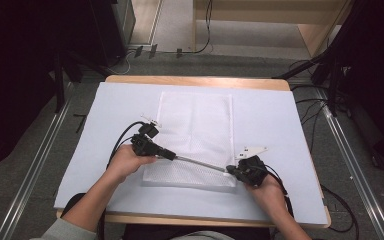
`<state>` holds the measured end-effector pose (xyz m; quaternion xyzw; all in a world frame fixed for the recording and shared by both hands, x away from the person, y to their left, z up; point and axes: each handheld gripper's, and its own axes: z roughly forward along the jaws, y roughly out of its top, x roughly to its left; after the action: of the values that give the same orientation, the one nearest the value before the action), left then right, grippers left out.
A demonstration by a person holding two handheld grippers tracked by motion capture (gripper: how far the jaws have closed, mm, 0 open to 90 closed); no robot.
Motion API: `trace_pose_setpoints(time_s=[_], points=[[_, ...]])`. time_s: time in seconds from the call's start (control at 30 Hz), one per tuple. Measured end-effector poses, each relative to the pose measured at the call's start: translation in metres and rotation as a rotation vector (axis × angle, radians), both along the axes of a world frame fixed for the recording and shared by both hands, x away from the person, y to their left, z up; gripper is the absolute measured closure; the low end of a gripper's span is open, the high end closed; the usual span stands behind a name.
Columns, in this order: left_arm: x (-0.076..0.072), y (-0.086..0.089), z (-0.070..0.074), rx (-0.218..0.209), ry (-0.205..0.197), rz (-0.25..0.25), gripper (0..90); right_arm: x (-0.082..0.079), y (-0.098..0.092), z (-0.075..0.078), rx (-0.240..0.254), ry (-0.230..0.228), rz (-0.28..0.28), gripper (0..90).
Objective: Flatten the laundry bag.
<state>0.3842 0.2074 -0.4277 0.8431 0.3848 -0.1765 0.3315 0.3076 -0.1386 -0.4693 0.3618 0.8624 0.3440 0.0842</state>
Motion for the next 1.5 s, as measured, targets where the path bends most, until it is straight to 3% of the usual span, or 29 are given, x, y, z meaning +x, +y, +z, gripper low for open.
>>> trace_pose_setpoints(time_s=[0.13, 0.5, 1.5], points=[[0.0, 0.002, 0.0, 0.009, 0.001, -0.005, 88.1, 0.0, 0.0, 0.0, 0.0, 0.003, -0.001, 90.0], [-0.002, 0.023, 0.001, -0.004, 0.009, 0.042, 88.1, 0.001, -0.001, 0.0, 0.002, 0.009, 0.009, 90.0], [-0.006, 0.044, 0.001, 0.004, 0.008, 0.074, 88.0, 0.004, -0.001, 0.001, 0.001, 0.02, 0.02, 90.0]])
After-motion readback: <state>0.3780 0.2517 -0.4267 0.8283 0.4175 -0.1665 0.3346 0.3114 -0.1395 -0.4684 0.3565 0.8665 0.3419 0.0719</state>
